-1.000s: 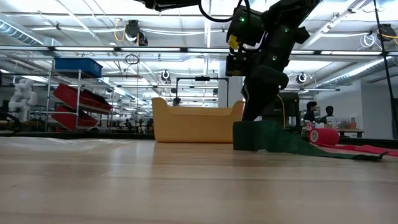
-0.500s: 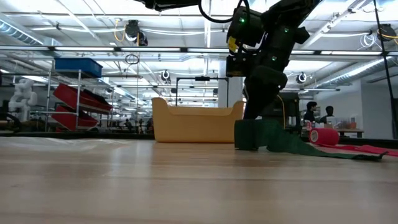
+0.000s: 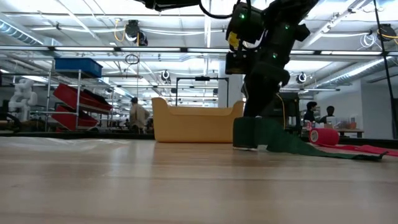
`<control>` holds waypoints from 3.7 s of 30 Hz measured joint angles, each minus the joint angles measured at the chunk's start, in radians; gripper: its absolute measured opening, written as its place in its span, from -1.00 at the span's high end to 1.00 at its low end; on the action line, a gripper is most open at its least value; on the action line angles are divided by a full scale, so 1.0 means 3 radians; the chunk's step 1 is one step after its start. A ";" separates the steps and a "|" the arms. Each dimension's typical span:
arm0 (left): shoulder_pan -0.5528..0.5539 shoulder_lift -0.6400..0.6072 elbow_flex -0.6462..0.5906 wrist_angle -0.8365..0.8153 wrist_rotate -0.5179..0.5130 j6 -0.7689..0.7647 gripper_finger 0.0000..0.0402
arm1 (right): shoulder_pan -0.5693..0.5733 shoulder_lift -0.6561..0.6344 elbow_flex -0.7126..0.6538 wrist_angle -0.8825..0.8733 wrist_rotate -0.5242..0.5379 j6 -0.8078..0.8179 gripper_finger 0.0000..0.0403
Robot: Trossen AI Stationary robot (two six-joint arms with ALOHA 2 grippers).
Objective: Roll bandage
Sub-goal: Roll the green bandage
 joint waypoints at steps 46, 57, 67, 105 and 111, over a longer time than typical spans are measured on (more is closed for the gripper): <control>-0.0860 0.0738 0.0774 0.1215 0.0181 0.0415 0.30 | 0.0800 -0.2045 0.0636 0.0668 -0.0121 -0.0520 0.93; -0.0918 0.0966 0.1026 0.1272 -0.0812 0.0406 -0.11 | 0.0800 -0.2027 0.0636 0.0723 -0.0122 -0.0526 0.93; -0.0900 0.0958 0.1026 0.1410 -0.0902 0.0198 -0.11 | 0.0800 -0.1941 0.0636 0.0717 0.0020 -0.0529 0.93; -0.0963 0.0957 0.1026 0.1310 -0.1343 0.0615 -0.11 | 0.0803 -0.1854 0.0636 0.0765 0.0039 -0.0525 0.93; -0.0963 0.0957 0.1025 0.1307 -0.1372 0.0604 -0.13 | 0.0802 -0.1859 0.0634 0.0766 0.0041 -0.0525 0.93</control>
